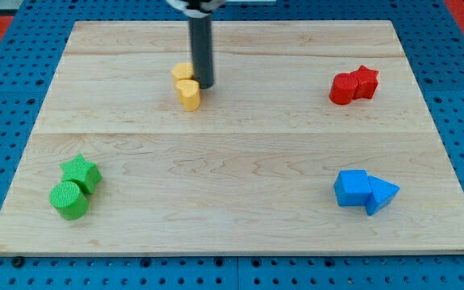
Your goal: Move the yellow heart to the bottom of the yellow hexagon
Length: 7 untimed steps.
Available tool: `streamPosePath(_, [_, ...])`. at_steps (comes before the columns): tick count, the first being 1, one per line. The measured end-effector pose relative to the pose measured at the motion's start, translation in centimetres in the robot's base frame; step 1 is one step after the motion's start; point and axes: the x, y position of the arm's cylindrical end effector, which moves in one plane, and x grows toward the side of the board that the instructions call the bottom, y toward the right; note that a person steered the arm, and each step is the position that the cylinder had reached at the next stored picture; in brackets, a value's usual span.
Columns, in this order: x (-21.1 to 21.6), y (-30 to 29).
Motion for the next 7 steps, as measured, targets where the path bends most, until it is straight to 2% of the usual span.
streamPosePath(1, [-0.1, -1.4])
streamPosePath(3, [-1.4, 0.9])
streamPosePath(5, [4.7, 0.1])
streamPosePath(6, [4.4, -3.2])
streamPosePath(7, [4.8, -3.7])
